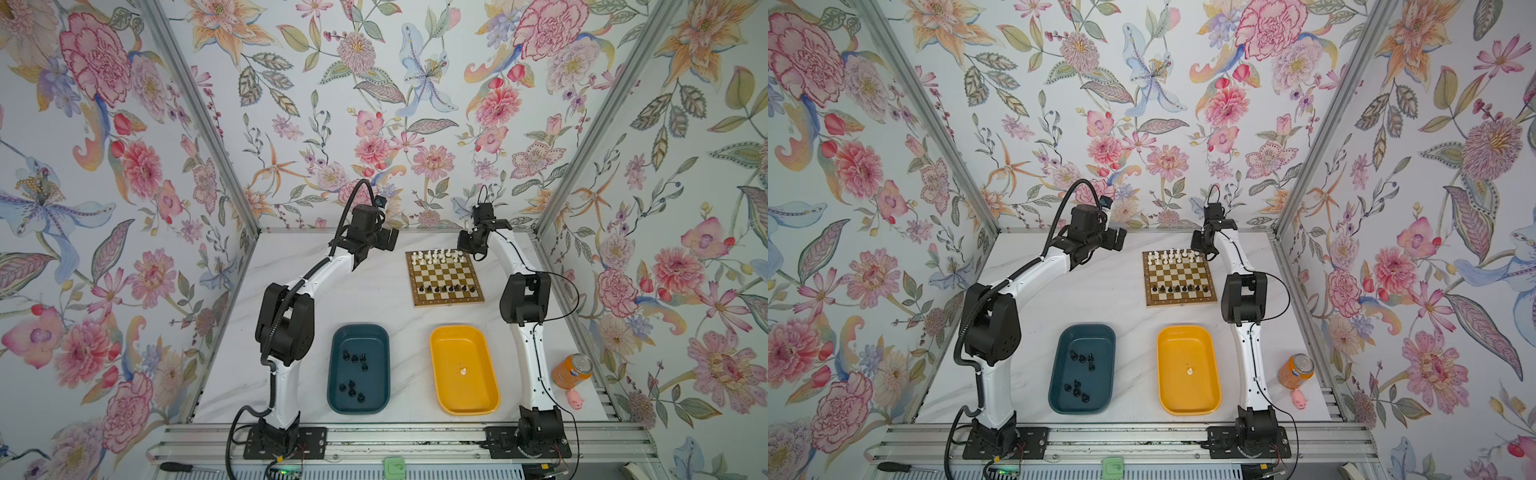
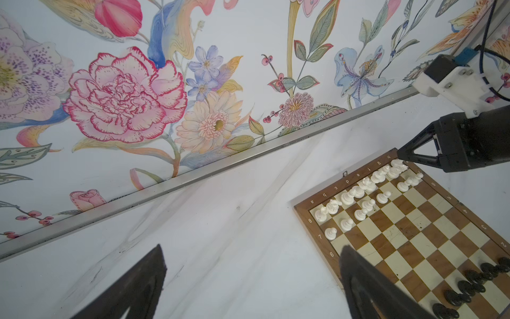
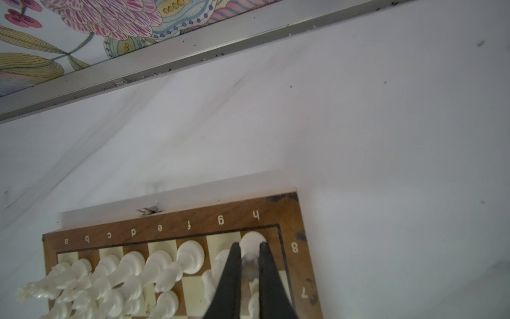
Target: Set up the chess pieces on the board
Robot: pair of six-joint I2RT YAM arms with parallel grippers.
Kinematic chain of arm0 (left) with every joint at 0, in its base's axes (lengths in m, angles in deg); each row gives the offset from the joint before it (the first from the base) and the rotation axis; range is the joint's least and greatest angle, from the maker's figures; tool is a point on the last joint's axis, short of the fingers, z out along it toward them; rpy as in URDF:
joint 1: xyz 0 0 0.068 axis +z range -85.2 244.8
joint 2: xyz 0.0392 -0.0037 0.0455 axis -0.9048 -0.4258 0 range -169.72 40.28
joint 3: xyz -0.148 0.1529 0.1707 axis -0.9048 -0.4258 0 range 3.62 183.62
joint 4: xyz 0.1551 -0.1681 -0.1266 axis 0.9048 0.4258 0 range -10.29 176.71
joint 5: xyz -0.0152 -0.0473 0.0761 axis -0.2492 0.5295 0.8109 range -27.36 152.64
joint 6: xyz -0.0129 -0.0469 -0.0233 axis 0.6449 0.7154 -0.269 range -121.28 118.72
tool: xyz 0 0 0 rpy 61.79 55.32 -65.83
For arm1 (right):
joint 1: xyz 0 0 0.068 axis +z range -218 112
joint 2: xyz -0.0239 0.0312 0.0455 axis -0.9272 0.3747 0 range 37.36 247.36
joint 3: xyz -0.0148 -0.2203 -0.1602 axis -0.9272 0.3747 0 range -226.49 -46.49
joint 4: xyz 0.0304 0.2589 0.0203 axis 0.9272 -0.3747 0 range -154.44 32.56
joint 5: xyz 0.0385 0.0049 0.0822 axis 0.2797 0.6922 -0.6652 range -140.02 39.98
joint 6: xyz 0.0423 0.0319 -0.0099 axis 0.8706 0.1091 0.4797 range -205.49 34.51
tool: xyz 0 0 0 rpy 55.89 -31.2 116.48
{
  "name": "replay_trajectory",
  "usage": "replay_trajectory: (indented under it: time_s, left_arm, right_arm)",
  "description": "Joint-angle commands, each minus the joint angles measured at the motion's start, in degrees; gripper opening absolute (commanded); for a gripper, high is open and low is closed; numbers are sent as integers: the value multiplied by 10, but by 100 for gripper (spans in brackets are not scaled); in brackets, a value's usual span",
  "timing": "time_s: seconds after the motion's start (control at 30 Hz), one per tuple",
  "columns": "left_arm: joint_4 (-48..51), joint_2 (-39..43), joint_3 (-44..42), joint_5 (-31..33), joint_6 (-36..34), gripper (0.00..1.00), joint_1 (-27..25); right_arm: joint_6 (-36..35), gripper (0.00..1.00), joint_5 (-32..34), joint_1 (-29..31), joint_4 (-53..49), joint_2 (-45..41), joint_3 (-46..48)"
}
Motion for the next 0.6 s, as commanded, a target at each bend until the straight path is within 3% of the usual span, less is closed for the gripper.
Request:
replay_trajectory:
  time_s: [0.0,0.57]
  left_arm:
    - [-4,-4,1,-5,-5,99,7]
    - [-13,3,-11,-6,-3,99,8]
  right_arm:
    - [-11,9,23,1,-14,-5,4]
    - [-15,9,32,2,-17,-17,19]
